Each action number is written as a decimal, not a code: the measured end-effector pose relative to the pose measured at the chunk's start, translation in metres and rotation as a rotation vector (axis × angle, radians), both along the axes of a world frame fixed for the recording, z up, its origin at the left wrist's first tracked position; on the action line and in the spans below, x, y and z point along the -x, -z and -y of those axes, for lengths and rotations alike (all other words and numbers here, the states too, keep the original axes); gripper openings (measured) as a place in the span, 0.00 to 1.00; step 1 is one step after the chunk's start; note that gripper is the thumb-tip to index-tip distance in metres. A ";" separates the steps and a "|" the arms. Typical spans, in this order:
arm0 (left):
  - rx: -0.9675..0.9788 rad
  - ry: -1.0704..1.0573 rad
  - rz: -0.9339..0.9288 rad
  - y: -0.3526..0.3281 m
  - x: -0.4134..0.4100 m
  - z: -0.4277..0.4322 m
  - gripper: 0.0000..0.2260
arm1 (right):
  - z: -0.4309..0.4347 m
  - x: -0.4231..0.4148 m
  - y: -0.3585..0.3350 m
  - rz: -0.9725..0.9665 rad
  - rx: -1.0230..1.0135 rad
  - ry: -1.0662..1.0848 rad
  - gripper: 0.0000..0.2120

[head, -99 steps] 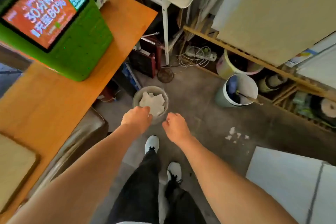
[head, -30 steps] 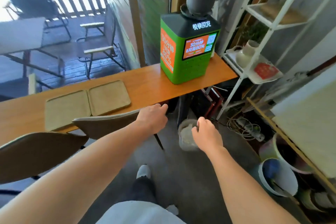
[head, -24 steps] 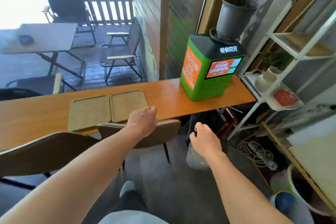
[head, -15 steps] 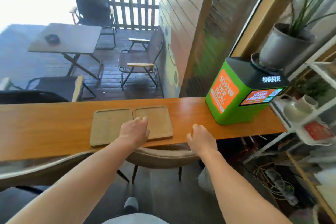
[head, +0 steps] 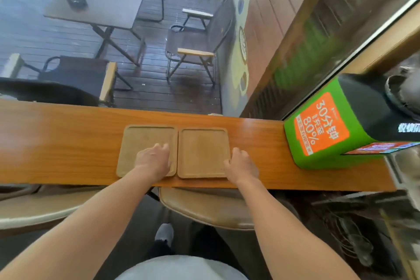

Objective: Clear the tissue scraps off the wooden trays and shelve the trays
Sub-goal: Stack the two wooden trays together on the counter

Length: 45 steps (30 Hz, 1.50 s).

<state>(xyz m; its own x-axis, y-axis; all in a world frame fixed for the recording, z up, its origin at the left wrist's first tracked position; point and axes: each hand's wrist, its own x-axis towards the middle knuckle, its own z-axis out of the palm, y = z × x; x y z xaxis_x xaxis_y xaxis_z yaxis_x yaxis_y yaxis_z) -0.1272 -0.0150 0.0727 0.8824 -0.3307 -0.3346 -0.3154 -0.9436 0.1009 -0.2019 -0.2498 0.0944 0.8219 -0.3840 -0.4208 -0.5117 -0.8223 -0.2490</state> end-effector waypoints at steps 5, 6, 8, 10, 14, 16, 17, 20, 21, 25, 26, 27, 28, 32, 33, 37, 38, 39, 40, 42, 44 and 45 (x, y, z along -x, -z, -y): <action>-0.031 -0.040 -0.114 0.032 0.002 0.051 0.11 | 0.042 -0.015 0.051 -0.140 -0.037 -0.005 0.15; -0.037 -0.043 -0.144 0.039 0.004 0.060 0.13 | 0.046 -0.018 0.059 -0.164 -0.052 -0.004 0.17; -0.036 -0.060 -0.195 0.055 0.009 0.077 0.15 | 0.054 -0.023 0.078 -0.201 -0.090 0.026 0.20; -0.045 -0.073 -0.234 0.067 0.013 0.088 0.16 | 0.058 -0.028 0.095 -0.239 -0.120 0.068 0.24; -0.043 -0.118 -0.243 0.082 0.019 0.098 0.16 | 0.055 -0.033 0.117 -0.259 -0.158 0.102 0.26; -0.037 -0.144 -0.233 0.085 0.019 0.100 0.14 | 0.050 -0.036 0.121 -0.221 -0.172 0.133 0.22; -0.035 -0.151 -0.231 0.087 0.019 0.101 0.14 | 0.049 -0.037 0.123 -0.201 -0.179 0.149 0.19; -0.011 -0.151 -0.226 0.092 0.015 0.103 0.16 | 0.049 -0.037 0.128 -0.148 -0.203 0.186 0.12; 0.001 -0.146 -0.218 0.093 0.012 0.104 0.16 | 0.051 -0.035 0.129 -0.138 -0.212 0.194 0.11; -0.010 -0.124 -0.158 0.093 0.008 0.108 0.14 | 0.064 -0.026 0.130 -0.100 -0.235 0.266 0.10; -0.012 -0.134 -0.150 0.093 0.008 0.109 0.14 | 0.068 -0.024 0.130 -0.092 -0.230 0.285 0.10; 0.008 -0.171 -0.155 0.093 0.008 0.111 0.14 | 0.072 -0.023 0.130 -0.088 -0.225 0.304 0.10; 0.046 -0.233 -0.170 0.092 0.009 0.114 0.14 | 0.075 -0.022 0.129 -0.087 -0.219 0.322 0.10; 0.218 -0.560 -0.224 0.090 0.011 0.131 0.16 | 0.078 -0.018 0.129 -0.104 -0.167 0.407 0.08; 0.235 -0.638 -0.248 0.089 0.011 0.136 0.16 | 0.073 -0.018 0.128 -0.116 -0.143 0.460 0.08; 0.283 -0.928 -0.407 0.088 0.010 0.150 0.20 | 0.050 -0.031 0.121 -0.218 -0.158 0.727 0.20; 0.276 -0.960 -0.415 0.089 0.009 0.150 0.21 | 0.050 -0.036 0.120 -0.249 -0.189 0.777 0.23; 0.266 -0.985 -0.408 0.090 0.008 0.148 0.22 | 0.052 -0.040 0.120 -0.272 -0.217 0.818 0.26; 0.275 -1.012 -0.395 0.091 0.005 0.143 0.21 | 0.056 -0.042 0.121 -0.293 -0.240 0.844 0.28; 0.374 -1.069 -0.394 0.093 -0.001 0.132 0.18 | 0.067 -0.042 0.121 -0.344 -0.282 0.811 0.30; 0.464 -1.066 -0.442 0.095 -0.006 0.123 0.17 | 0.072 -0.039 0.122 -0.342 -0.362 0.764 0.32; 0.471 -1.038 -0.480 0.095 -0.008 0.119 0.18 | 0.071 -0.039 0.121 -0.329 -0.415 0.764 0.33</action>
<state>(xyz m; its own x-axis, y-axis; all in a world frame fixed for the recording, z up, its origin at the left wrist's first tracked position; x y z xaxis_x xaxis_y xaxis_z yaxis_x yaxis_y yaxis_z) -0.1195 -0.1343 -0.0225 0.6198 0.2766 -0.7344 0.7228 -0.5657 0.3969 -0.1626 -0.3208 -0.0263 0.2230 -0.5384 -0.8127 -0.9747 -0.1111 -0.1938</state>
